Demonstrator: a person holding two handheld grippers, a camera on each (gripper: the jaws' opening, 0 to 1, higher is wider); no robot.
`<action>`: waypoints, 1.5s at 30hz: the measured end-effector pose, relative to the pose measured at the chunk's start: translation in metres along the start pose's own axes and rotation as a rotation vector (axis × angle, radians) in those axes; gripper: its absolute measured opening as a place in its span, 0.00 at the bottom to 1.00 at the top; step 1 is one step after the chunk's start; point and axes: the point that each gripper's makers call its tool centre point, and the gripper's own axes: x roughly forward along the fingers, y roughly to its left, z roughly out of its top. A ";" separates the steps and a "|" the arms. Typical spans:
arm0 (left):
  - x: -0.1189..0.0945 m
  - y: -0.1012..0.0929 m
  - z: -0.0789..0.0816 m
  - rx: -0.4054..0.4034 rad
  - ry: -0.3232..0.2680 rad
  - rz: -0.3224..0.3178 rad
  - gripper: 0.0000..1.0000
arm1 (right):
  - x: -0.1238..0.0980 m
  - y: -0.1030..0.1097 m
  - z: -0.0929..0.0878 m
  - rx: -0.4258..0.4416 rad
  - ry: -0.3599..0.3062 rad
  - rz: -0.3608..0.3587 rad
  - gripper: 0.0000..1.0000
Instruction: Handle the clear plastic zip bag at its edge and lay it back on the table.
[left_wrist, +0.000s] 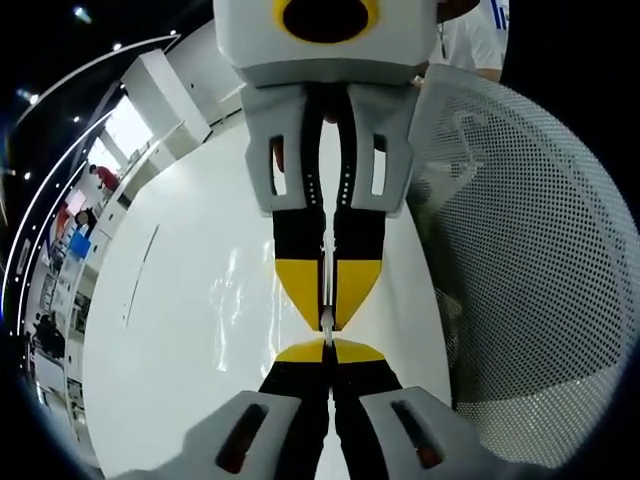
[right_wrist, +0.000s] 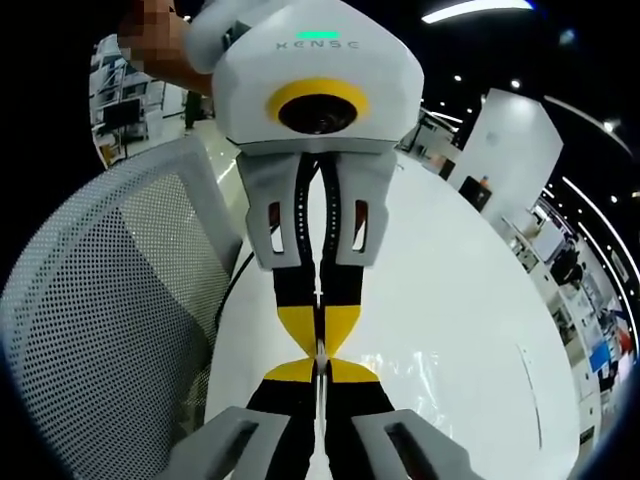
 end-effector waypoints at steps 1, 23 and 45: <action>0.000 0.000 0.000 -0.001 0.000 -0.001 0.00 | 0.000 0.000 0.000 0.000 0.000 0.001 0.00; -0.001 0.000 -0.004 -0.007 0.000 0.001 0.00 | 0.000 0.001 0.000 0.008 -0.001 0.003 0.00; -0.003 -0.001 -0.007 -0.009 0.004 0.001 0.00 | -0.002 0.001 -0.003 0.016 0.003 0.000 0.00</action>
